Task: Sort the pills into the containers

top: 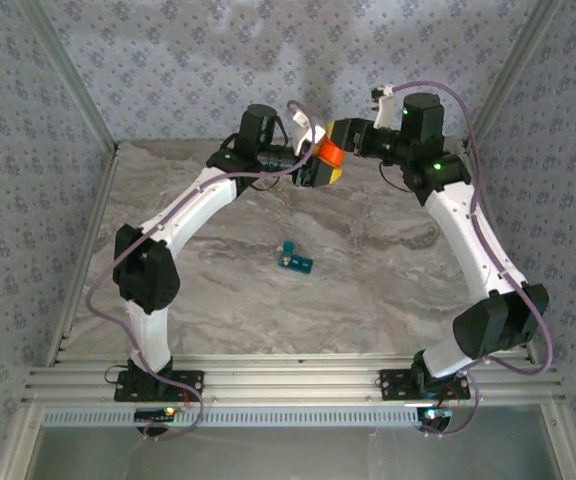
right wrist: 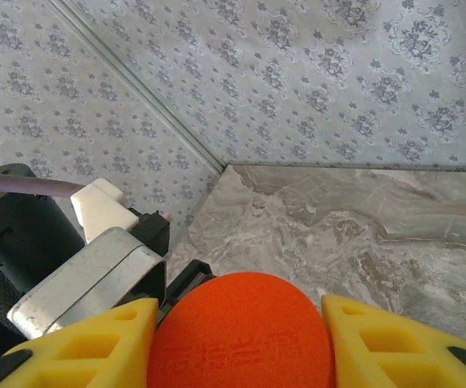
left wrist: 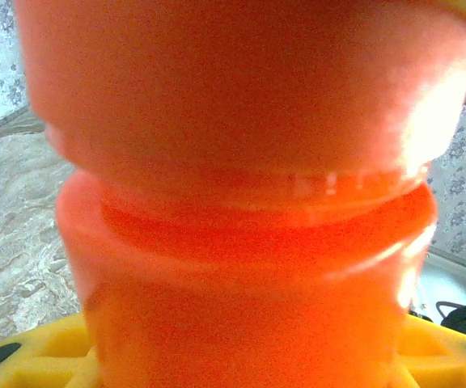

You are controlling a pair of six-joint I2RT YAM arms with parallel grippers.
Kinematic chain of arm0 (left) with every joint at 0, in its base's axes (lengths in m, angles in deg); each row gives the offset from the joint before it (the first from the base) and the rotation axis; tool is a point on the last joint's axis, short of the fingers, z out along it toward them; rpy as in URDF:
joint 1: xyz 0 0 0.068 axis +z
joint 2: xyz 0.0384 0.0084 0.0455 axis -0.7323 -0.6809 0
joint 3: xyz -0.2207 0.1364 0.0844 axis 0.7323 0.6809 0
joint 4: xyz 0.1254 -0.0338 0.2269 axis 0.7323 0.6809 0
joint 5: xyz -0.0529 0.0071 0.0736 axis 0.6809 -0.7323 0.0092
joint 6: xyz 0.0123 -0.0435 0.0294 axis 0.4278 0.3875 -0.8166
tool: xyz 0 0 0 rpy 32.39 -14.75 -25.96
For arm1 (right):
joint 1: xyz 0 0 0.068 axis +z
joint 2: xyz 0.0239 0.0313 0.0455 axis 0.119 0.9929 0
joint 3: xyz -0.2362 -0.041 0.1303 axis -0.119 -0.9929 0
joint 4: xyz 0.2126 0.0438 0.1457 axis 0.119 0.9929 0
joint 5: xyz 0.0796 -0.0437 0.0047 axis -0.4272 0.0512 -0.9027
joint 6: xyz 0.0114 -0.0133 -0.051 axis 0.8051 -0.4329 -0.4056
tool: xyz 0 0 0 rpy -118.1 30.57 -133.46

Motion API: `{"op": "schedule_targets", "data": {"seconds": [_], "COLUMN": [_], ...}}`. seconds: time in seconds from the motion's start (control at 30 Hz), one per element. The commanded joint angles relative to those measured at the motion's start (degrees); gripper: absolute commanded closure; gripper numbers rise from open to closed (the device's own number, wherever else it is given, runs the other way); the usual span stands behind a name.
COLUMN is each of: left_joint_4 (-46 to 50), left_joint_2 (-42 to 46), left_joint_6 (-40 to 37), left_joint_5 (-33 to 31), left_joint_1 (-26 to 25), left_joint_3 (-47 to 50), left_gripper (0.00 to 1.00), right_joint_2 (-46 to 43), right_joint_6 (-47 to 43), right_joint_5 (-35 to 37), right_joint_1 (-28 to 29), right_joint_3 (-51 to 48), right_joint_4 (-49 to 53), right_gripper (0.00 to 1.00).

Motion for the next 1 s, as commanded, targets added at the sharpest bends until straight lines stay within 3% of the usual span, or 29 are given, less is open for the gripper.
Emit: {"op": "schedule_targets", "data": {"seconds": [0.0, 0.1, 0.17, 0.23, 0.33, 0.5, 0.73, 0.97], "left_joint_4": [-7.58, -6.99, -6.66, -6.27, -5.30, 0.66, 5.20, 7.10], "left_joint_2": [4.23, 3.98, 3.77, 3.72, 3.54, 2.18, 0.32, -0.80], "left_joint_6": [0.08, 0.24, 0.47, 0.35, 0.27, -1.72, -2.46, -2.62], "left_joint_5": [-0.95, -0.53, 0.09, 0.58, 1.59, 5.24, 10.17, 11.66], "left_joint_1": [0.16, 0.39, 0.61, 0.80, 1.18, 1.84, 2.01, 1.81], "left_joint_3": [-1.08, -1.17, -1.34, -1.51, -2.04, -4.93, -9.30, -10.75], "left_gripper": [1.00, 1.00, 1.00, 1.00, 1.00, 1.00, 1.00, 1.00], "right_joint_2": [0.14, 0.68, 1.09, 1.26, 0.92, 2.03, 5.66, 8.74], "right_joint_6": [1.28, 1.65, 1.87, 1.74, 1.52, -0.21, -2.16, -1.94], "right_joint_5": [-4.80, -6.74, -9.10, -11.41, -15.05, -22.72, -24.06, -24.38], "right_joint_1": [-0.21, -1.63, -2.94, -4.18, -6.01, -9.32, -10.60, -8.21], "right_joint_3": [1.04, 3.68, 5.90, 7.87, 9.53, 10.15, 13.43, 17.17], "right_joint_4": [5.44, 5.87, 6.27, 7.26, 7.11, 7.20, 7.20, 7.28], "right_gripper": [0.52, 0.44, 0.28, 0.20, 0.14, 0.11, 0.13, 0.13]}}
